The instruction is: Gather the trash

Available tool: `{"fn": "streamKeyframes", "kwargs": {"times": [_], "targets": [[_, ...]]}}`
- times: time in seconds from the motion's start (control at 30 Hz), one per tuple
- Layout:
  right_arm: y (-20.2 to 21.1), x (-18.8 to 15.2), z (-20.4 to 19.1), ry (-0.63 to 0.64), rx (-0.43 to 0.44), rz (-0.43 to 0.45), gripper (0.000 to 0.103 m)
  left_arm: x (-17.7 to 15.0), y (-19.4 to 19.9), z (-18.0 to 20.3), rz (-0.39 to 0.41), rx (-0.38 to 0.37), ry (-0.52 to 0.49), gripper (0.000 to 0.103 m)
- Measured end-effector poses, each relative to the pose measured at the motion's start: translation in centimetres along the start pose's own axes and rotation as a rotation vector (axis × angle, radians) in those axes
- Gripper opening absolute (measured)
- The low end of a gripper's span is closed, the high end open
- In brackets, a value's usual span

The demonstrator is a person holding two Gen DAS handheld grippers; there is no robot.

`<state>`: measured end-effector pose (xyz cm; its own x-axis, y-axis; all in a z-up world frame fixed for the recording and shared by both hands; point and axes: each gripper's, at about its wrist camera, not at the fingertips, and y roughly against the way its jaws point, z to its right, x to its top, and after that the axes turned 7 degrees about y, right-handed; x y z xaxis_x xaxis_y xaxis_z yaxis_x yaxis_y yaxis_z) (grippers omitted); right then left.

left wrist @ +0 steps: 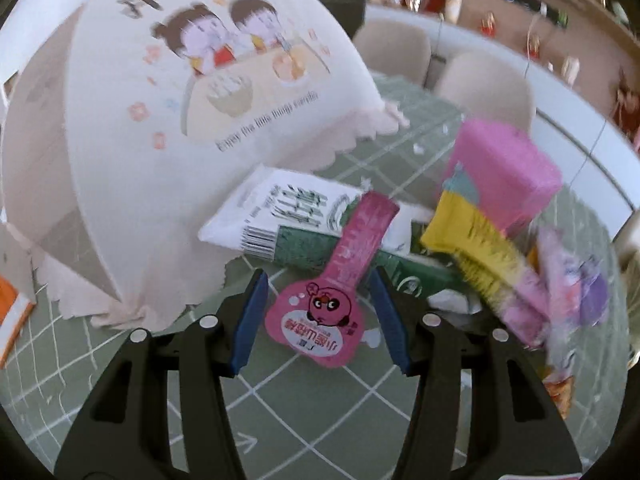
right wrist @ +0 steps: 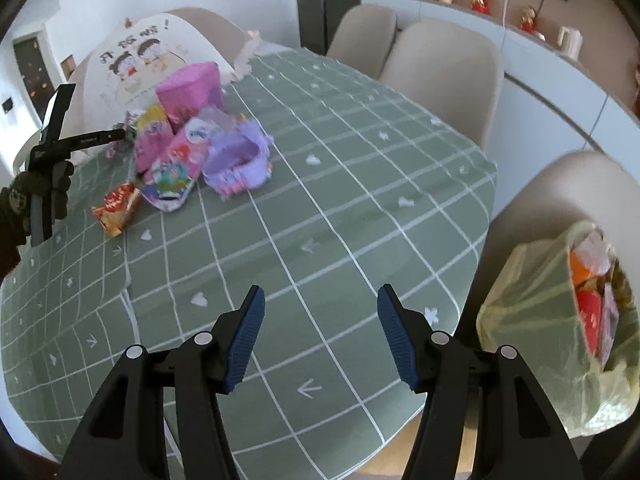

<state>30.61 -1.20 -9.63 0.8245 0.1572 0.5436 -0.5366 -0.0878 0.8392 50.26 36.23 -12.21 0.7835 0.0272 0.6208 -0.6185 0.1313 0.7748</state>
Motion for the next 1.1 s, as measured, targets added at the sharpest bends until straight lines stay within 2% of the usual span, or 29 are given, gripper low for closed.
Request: {"fn": "streamKeyframes", "kwargs": {"times": [0.1, 0.17, 0.27, 0.33, 0.4, 0.5, 0.6, 0.67, 0.7, 0.87, 0.97, 1.1], "targets": [[-0.7, 0.3, 0.0, -0.005, 0.013, -0.005, 0.056, -0.4, -1.1, 0.2, -0.050, -0.008, 0.024, 0.049], [-1.2, 1.0, -0.6, 0.032, 0.033, -0.005, 0.056, -1.0, -0.8, 0.2, -0.053, -0.026, 0.063, 0.043], [-1.5, 2.4, -2.0, 0.103, 0.052, 0.012, 0.056, -2.3, 1.3, 0.6, -0.051, -0.040, 0.111, 0.028], [-1.7, 3.7, -3.1, 0.143, 0.111, 0.036, 0.056, -3.5, 3.2, 0.9, -0.048, -0.043, 0.149, 0.016], [-2.0, 5.2, -4.3, 0.167, 0.182, 0.056, 0.056, -4.8, 5.0, 1.0, -0.049, -0.066, 0.199, 0.013], [-2.9, 8.3, -7.4, 0.228, 0.289, 0.084, 0.056, -7.6, 7.2, 1.0, -0.057, -0.108, 0.288, 0.012], [-3.8, 11.3, -10.7, 0.315, 0.324, 0.114, 0.056, -9.6, 8.9, 0.7, -0.054, -0.158, 0.352, 0.012], [-4.4, 13.0, -12.6, 0.360, 0.339, 0.137, 0.056, -10.5, 9.9, 0.4, -0.043, -0.166, 0.377, 0.022], [-5.0, 14.3, -14.0, 0.383, 0.355, 0.151, 0.056, -10.9, 10.4, 0.1, -0.034, -0.165, 0.387, 0.032], [-8.8, 19.4, -19.9, 0.423, 0.491, 0.121, 0.056, -11.2, 12.0, -1.7, 0.012, -0.131, 0.438, 0.037], [-11.0, 22.4, -24.1, 0.467, 0.503, 0.113, 0.056, -11.9, 13.1, -3.2, 0.042, -0.120, 0.502, 0.038], [-13.9, 25.1, -28.4, 0.539, 0.403, 0.130, 0.056, -13.4, 14.7, -4.4, 0.062, -0.109, 0.541, 0.042]]}}
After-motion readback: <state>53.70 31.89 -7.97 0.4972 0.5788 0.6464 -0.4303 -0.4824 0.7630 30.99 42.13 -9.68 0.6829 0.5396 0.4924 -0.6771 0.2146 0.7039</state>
